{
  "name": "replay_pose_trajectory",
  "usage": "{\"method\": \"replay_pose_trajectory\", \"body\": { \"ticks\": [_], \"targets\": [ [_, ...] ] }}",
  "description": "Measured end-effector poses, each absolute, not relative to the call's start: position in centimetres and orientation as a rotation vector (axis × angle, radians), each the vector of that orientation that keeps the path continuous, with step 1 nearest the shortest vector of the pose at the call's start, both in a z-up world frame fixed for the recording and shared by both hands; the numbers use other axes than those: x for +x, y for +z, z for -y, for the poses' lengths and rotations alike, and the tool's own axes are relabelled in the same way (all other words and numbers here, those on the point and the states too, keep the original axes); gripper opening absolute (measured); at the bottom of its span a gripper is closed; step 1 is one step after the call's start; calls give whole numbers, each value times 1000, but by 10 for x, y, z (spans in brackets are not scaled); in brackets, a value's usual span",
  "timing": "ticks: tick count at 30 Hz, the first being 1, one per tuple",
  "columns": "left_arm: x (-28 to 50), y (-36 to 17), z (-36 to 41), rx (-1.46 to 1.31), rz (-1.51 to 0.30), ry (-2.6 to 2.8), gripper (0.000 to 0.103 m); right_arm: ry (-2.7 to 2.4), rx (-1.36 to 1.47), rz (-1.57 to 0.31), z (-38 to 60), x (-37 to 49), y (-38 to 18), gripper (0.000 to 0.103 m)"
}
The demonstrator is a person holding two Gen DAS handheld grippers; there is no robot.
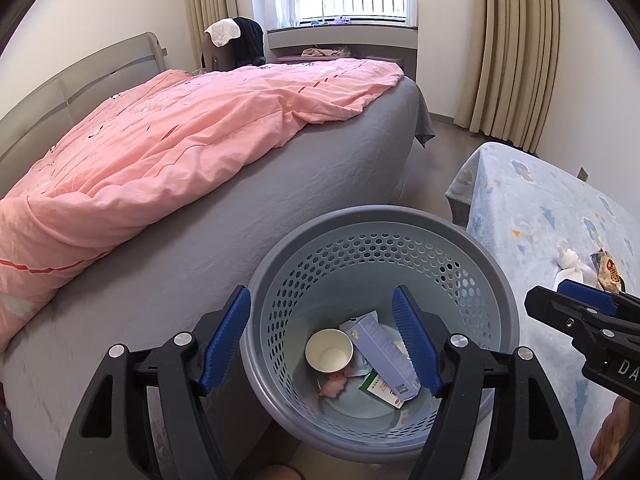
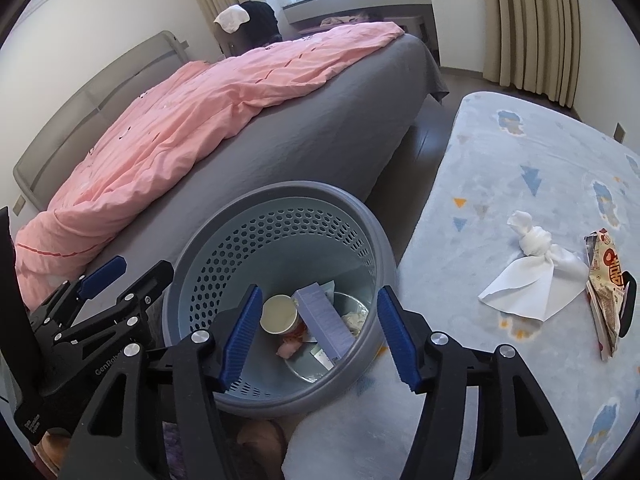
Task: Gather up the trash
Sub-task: 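Move both grippers back from the basket to the table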
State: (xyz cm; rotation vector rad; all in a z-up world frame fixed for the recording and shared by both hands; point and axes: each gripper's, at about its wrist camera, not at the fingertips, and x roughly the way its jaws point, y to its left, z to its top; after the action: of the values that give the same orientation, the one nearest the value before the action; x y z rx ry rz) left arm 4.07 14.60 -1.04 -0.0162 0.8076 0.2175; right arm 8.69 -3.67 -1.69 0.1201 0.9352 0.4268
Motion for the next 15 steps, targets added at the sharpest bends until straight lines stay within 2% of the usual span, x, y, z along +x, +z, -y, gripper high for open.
{"method": "replay_pose_trajectory", "body": {
  "ticks": [15],
  "targets": [
    [35,-3,-104,36,-785,160,71,337,136,-889,97,73,-9,66]
  ]
}}
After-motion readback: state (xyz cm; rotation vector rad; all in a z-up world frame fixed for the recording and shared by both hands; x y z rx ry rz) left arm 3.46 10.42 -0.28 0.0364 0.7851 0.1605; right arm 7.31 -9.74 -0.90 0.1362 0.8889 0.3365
